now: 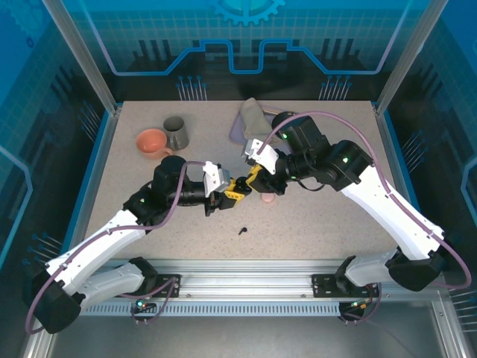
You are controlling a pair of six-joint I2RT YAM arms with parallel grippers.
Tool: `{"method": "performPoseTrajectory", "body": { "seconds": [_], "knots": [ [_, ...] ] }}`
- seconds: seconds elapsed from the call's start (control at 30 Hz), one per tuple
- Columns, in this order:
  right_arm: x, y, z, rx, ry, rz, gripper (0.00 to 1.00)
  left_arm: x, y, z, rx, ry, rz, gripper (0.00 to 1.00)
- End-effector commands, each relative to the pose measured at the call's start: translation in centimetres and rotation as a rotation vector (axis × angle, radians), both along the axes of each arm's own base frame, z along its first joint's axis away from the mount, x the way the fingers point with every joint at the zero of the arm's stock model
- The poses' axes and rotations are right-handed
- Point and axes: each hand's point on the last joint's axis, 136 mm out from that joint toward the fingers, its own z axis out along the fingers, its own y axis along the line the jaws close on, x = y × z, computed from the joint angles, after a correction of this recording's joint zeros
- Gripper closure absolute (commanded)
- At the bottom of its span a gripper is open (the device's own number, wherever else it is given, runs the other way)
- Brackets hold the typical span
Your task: Insert the wireless bluetooth earbuds into the charging case
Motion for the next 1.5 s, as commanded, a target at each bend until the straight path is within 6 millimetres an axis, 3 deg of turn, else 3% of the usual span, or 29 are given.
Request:
{"method": "performPoseTrajectory", "body": {
  "seconds": [0.0, 1.47],
  "knots": [
    [-0.5, 0.3, 0.3, -0.018, -0.013, 0.029, 0.79, -0.2, -0.3, 1.3, -0.007, -0.039, -0.023, 1.0],
    [-0.7, 0.7, -1.8, -0.098, 0.023, 0.056, 0.79, 0.0, -0.6, 1.3, -0.008, -0.025, -0.027, 1.0]
  ]
}}
